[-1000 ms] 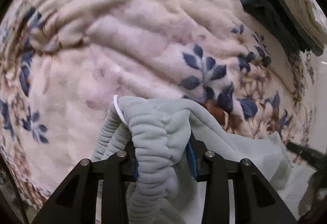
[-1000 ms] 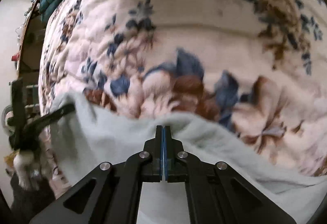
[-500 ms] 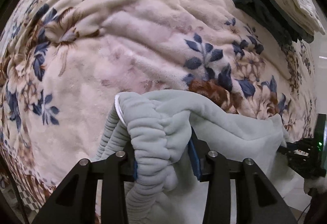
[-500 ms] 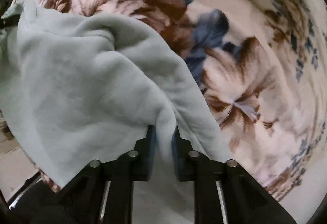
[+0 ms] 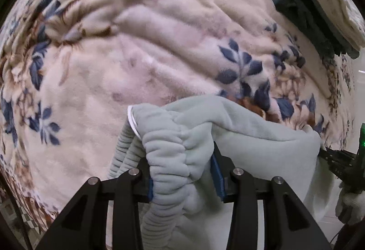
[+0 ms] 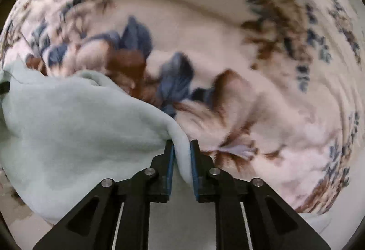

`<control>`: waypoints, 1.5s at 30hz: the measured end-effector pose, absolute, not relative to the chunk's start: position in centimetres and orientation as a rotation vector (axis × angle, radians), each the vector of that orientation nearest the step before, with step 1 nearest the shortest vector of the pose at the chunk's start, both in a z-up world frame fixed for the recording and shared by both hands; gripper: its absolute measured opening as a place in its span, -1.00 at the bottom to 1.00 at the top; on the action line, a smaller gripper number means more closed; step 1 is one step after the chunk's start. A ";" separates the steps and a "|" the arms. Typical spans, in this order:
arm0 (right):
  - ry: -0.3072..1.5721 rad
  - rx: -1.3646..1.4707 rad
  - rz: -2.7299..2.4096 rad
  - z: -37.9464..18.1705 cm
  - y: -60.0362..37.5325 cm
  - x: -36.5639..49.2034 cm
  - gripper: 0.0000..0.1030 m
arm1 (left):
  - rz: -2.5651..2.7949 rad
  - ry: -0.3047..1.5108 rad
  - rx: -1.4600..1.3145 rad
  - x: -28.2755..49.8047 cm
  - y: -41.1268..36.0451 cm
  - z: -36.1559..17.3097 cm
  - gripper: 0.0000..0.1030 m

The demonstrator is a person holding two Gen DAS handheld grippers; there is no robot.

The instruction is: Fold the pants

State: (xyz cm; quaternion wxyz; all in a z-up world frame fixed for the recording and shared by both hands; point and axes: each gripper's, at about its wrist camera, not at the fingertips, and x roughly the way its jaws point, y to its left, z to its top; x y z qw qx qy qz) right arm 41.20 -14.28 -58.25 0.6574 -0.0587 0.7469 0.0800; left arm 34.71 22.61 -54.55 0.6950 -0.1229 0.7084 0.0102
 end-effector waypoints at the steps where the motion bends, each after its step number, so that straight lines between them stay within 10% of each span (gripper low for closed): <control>1: 1.693 -0.088 0.190 -57.5 -14.7 41.0 -0.49 | 0.023 1.579 -0.283 34.6 22.6 -54.1 -0.26; 4: 1.662 0.157 0.198 -53.5 -17.5 38.8 0.56 | 0.014 1.549 -0.314 33.1 22.6 -51.2 -0.25; 15: 1.680 1.003 -0.514 -54.1 -30.5 12.4 0.58 | 0.228 1.566 -0.277 25.1 22.7 -50.2 0.00; 18: 1.599 1.163 -0.575 -56.8 -32.2 9.7 0.25 | 0.231 1.628 -0.284 25.6 22.9 -53.6 0.00; 19: 1.573 1.159 -0.612 -57.0 -32.5 9.4 -0.39 | 0.219 1.643 -0.283 26.0 22.8 -54.4 0.00; 23: 1.463 1.078 -0.602 -54.6 -32.7 10.7 -0.77 | 0.195 1.631 -0.232 27.7 22.0 -55.1 -0.31; 33: 1.148 0.939 -0.403 -43.3 -32.6 15.2 -0.81 | 0.198 1.365 -0.168 29.2 22.5 -46.9 -0.60; 45: 1.475 1.134 -0.523 -56.9 -31.9 5.6 -0.64 | 0.240 1.545 -0.103 26.1 23.7 -52.5 -0.50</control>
